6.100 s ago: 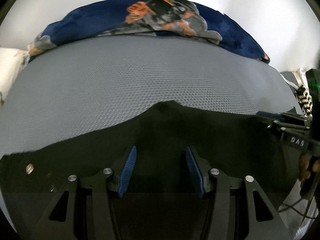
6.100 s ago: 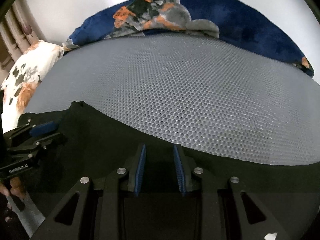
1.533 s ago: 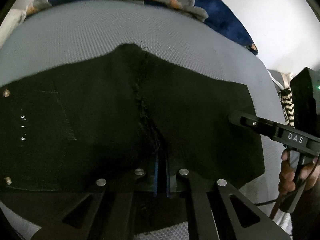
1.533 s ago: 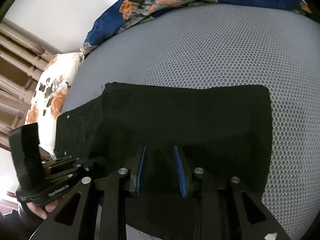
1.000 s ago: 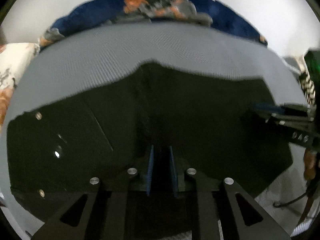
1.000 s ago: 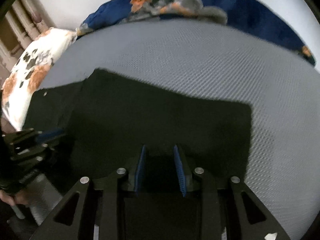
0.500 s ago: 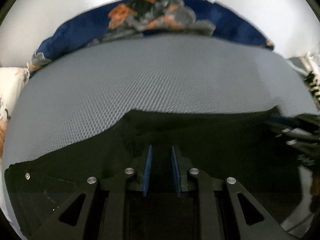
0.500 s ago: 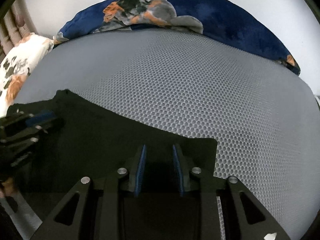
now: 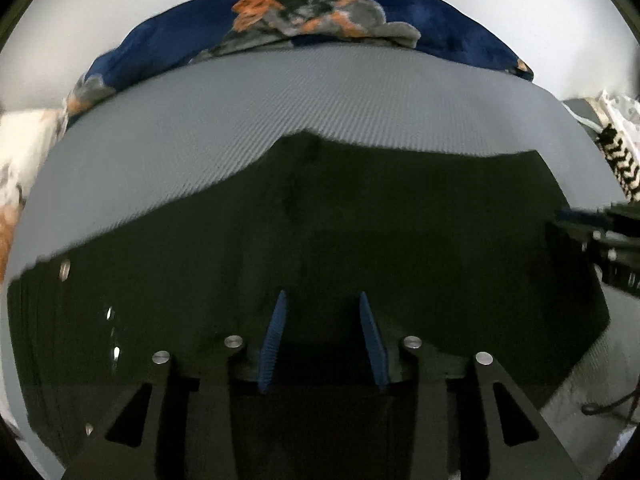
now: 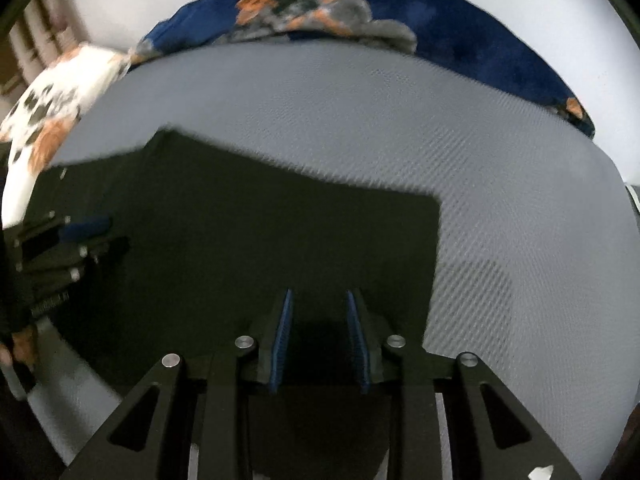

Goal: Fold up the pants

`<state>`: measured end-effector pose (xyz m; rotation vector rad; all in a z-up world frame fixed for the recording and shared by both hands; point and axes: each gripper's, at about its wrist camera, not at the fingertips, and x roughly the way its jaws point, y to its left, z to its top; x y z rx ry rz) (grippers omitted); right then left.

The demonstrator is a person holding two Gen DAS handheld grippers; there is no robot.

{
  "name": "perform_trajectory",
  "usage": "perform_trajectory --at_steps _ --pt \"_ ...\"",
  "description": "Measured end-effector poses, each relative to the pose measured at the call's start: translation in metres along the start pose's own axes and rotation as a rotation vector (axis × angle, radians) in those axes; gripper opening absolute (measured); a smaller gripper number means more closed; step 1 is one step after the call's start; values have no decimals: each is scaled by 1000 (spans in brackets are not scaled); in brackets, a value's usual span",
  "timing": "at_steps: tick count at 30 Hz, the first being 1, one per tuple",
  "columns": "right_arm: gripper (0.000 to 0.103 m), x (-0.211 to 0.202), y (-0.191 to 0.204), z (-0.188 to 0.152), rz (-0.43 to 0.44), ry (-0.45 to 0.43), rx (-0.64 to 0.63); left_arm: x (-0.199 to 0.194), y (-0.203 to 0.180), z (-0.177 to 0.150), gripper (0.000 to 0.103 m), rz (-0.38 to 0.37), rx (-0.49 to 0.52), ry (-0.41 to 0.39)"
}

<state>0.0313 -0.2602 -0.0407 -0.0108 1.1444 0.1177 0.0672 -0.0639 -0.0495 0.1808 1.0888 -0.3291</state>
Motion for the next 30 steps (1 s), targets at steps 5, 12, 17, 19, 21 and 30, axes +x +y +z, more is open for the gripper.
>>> perform_trajectory --at_steps 5,12,17,19,21,30 --pt "28 -2 31 -24 51 34 -29 -33 26 -19 40 -38 -78 -29" --pt "28 7 94 -17 175 49 -104 -78 90 -41 44 44 -184 -98" --pt "28 18 128 2 213 46 -152 -100 154 -58 48 124 -303 -134" --pt "28 23 139 12 224 42 -160 -102 176 -63 49 144 -345 -138" --pt "28 30 145 26 228 39 -156 -104 196 -68 49 156 -379 -134" --pt "27 56 144 88 180 18 -89 -88 262 -72 53 26 -454 -79"
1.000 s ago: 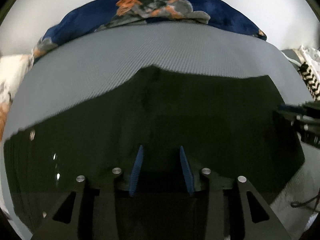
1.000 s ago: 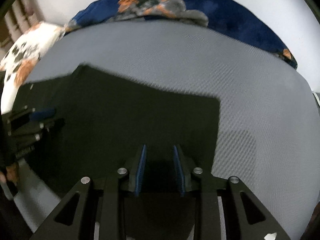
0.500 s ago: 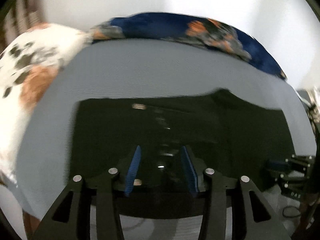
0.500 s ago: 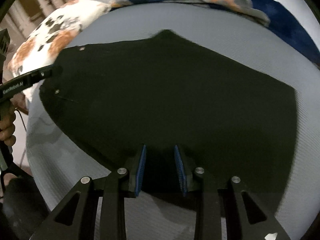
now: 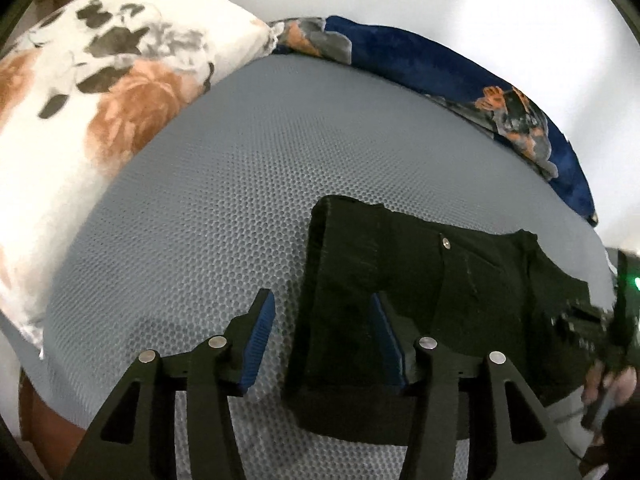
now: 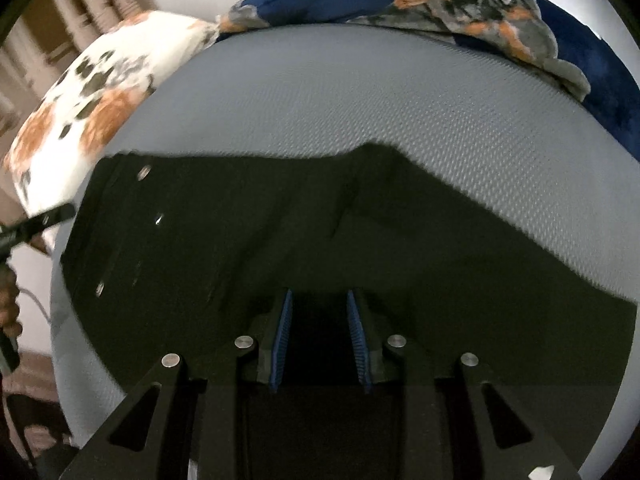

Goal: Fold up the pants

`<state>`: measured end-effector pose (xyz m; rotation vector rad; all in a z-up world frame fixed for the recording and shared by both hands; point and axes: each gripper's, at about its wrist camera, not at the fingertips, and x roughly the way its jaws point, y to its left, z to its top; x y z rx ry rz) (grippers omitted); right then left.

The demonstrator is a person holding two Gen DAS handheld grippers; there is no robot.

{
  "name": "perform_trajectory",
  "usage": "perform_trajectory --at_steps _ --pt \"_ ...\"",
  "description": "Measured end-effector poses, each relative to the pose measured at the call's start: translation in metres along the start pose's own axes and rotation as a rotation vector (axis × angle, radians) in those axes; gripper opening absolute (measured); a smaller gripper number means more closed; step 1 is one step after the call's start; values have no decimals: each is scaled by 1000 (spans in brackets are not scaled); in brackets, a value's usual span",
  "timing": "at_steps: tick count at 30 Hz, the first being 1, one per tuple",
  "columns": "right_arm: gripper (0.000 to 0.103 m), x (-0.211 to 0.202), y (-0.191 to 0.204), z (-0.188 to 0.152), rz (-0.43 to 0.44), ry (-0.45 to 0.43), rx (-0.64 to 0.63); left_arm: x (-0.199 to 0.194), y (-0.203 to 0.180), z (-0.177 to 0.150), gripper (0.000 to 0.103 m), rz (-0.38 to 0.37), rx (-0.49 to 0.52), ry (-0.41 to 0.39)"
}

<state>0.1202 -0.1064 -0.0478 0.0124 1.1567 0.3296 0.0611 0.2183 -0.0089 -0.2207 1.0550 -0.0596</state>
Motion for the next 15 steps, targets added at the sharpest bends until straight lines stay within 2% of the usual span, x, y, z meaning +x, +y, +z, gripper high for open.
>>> perform_trajectory --at_steps 2,7,11,15 --pt "27 2 -5 10 7 2 24 3 4 3 54 -23 0 9" --pt "33 9 -8 30 -37 15 35 18 14 7 56 -131 21 61" --pt "35 9 -6 34 -48 36 27 35 20 11 59 -163 47 93" --pt "35 3 -3 37 -58 55 22 48 28 15 61 -237 45 122"
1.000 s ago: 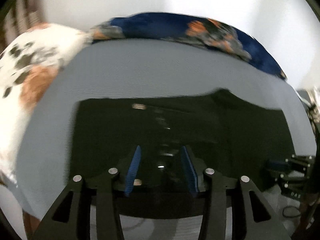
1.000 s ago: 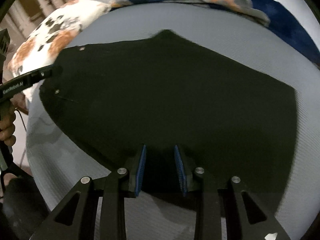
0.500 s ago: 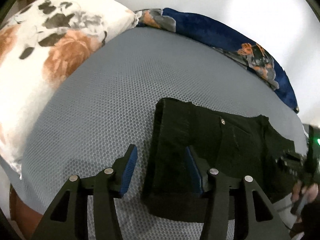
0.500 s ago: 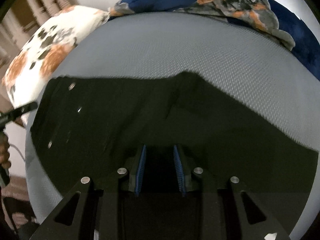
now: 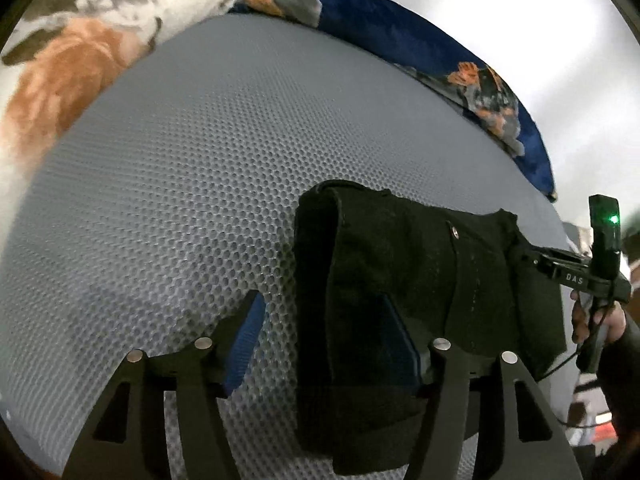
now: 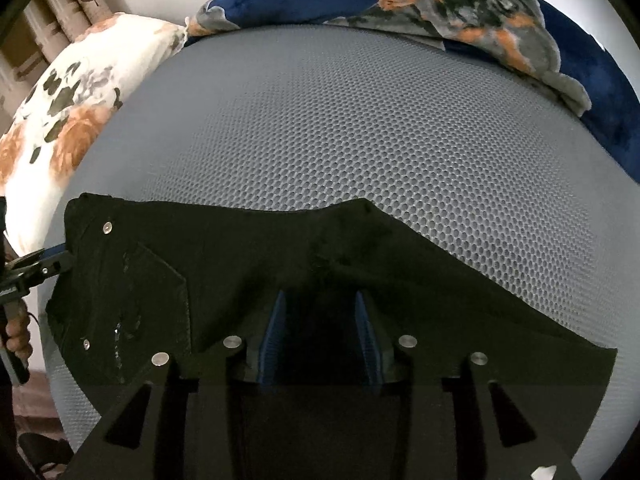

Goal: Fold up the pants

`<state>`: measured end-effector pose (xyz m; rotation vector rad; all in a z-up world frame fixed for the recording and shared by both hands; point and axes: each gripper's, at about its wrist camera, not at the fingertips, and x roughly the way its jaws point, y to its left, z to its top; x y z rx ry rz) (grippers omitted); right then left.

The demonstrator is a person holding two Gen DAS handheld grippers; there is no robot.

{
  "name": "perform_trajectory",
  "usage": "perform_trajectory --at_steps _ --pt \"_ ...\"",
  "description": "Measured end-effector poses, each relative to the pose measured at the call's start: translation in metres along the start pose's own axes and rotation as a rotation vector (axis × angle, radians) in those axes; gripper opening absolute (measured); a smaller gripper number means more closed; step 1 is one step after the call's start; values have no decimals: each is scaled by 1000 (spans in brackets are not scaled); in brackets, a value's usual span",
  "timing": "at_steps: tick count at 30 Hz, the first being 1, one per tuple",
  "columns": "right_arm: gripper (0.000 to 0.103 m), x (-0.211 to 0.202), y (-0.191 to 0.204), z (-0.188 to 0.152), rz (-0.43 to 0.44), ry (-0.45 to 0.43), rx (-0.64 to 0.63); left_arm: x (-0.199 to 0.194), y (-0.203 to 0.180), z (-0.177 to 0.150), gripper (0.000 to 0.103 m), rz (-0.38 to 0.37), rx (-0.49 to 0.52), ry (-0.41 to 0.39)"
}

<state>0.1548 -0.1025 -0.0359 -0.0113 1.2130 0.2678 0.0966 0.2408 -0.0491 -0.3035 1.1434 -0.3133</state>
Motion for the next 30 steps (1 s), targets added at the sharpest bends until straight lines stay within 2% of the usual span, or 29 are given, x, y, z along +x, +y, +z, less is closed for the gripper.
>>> perform_trajectory --at_steps 5,9,12,16,19,21,24,27,30 --pt "42 -21 0 4 -4 -30 13 8 10 5 61 -115 19 47" --pt "43 -37 2 12 -5 -63 25 16 12 13 61 -234 34 113" --pt "44 -42 4 17 0 -81 29 23 9 18 61 -287 59 148" --pt "44 -41 9 20 23 -91 36 35 17 28 61 -433 -30 197" --pt "44 -35 15 20 49 -85 35 41 14 30 60 -468 -69 179" --pt "44 -32 20 18 61 -80 31 42 3 30 55 -421 -68 130" --pt "44 -34 27 14 75 -87 13 36 -17 25 45 -256 -47 69" --pt "44 -41 28 7 52 -104 -7 27 -43 18 38 -86 -4 27" --pt "44 -53 19 -3 44 -129 -5 18 -66 16 33 32 24 7"
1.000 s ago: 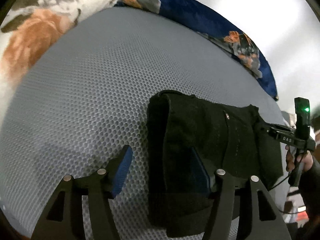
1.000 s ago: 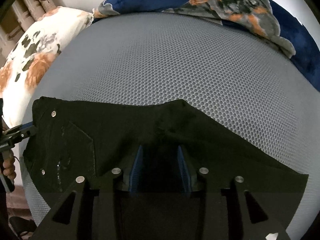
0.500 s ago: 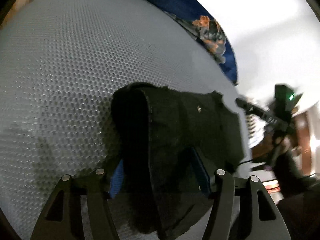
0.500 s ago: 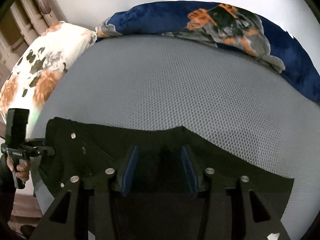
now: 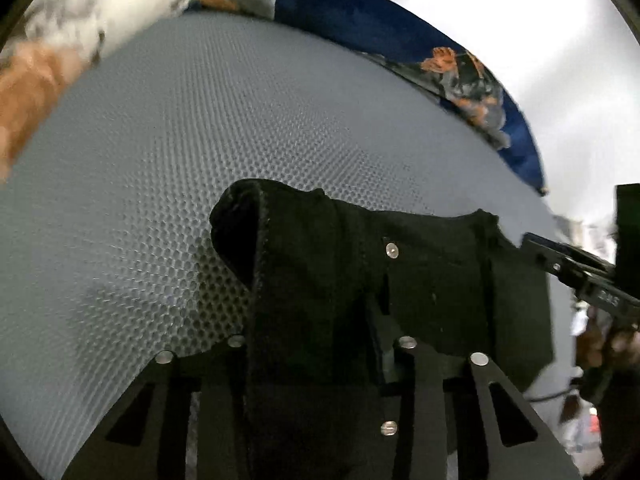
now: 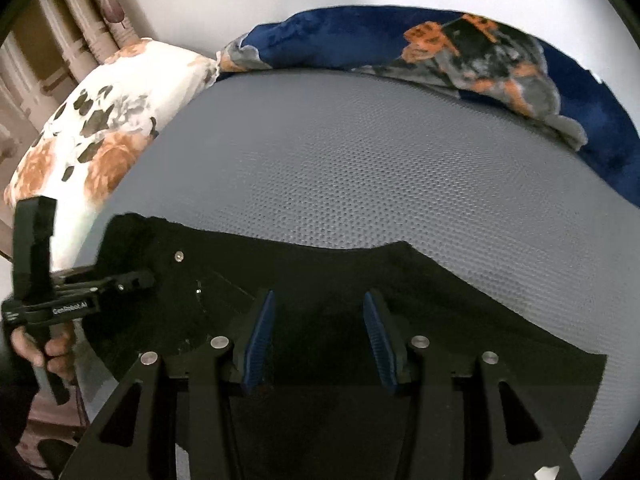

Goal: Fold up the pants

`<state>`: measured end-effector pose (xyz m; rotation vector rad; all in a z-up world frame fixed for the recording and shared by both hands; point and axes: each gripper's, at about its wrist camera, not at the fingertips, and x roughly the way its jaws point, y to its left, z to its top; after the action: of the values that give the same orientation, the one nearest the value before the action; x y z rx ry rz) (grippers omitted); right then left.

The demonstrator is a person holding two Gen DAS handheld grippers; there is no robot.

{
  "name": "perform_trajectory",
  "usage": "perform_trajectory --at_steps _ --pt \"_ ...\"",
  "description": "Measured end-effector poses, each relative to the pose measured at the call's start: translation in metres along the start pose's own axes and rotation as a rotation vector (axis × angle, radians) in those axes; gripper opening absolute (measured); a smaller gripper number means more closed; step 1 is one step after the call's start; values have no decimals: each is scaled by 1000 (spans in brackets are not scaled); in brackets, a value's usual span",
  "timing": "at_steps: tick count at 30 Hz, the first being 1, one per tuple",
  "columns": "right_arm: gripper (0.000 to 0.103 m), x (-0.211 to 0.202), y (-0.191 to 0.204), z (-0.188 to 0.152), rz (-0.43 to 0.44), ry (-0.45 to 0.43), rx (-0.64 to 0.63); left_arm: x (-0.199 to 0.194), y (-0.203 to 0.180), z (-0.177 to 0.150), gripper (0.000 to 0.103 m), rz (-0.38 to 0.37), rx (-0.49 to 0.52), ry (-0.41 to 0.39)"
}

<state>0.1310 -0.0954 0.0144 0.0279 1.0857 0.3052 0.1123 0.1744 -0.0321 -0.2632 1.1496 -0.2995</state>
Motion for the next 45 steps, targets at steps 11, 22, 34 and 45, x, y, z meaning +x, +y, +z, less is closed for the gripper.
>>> perform_trajectory --at_steps 11,22,34,45 --pt "44 -64 -81 -43 5 -102 129 -47 -100 17 26 -31 -48 -48" --pt "44 -99 -155 -96 18 -153 271 16 -255 11 23 15 89 -3" --pt "46 -89 -200 -131 70 -99 383 107 -320 -36 30 122 302 97" --pt "58 -70 -211 -128 271 -40 435 28 -306 -10 77 -89 351 -75"
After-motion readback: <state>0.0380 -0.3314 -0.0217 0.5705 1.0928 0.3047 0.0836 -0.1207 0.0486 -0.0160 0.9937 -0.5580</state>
